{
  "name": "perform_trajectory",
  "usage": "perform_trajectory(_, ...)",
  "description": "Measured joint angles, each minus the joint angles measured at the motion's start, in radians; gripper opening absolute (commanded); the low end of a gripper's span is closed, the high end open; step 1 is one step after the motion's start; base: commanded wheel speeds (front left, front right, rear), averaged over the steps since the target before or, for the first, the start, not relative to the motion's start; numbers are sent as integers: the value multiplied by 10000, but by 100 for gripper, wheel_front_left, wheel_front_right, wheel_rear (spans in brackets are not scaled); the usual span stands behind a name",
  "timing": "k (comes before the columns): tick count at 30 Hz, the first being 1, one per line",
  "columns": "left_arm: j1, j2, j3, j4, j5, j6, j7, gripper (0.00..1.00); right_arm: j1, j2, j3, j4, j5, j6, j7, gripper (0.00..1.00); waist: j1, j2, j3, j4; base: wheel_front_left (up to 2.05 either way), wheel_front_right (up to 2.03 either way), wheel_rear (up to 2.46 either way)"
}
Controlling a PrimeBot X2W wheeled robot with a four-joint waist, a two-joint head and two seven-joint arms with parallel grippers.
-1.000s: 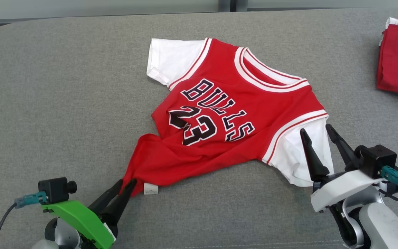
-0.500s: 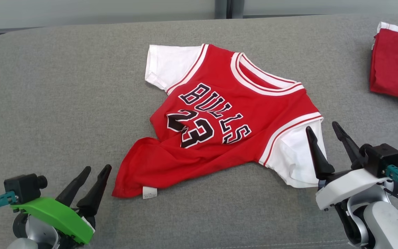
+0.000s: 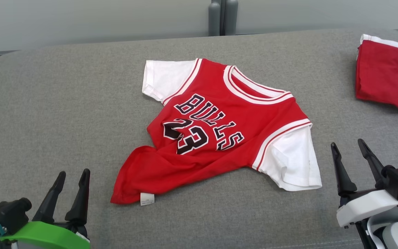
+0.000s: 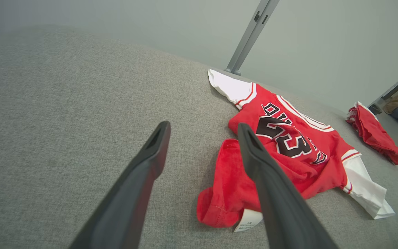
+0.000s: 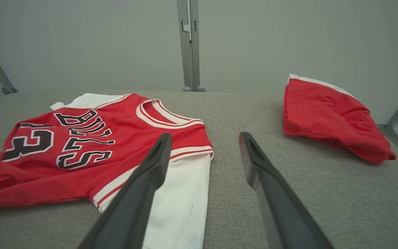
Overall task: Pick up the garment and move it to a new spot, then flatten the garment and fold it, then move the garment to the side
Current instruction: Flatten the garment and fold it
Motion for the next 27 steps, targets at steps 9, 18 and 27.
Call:
perform_trajectory(9, 525, -38, 186, 104, 1101, 232, -420, 100, 684, 15, -441, 257, -207, 0, -134, 100, 0, 0, -543, -180, 0, 0, 0)
perform_trajectory(18, 884, -111, 77, 242, 1499, 305, -420, 100, 827, 184, -658, 357, -255, 0, -178, 100, 0, 0, -977, -288, 0, 0, 0)
perform_trajectory(27, 1320, -418, 148, 127, 1507, 309, -420, 100, 1141, 293, -669, 412, -261, -2, -265, 100, 0, 0, -1071, -81, 0, 0, 0)
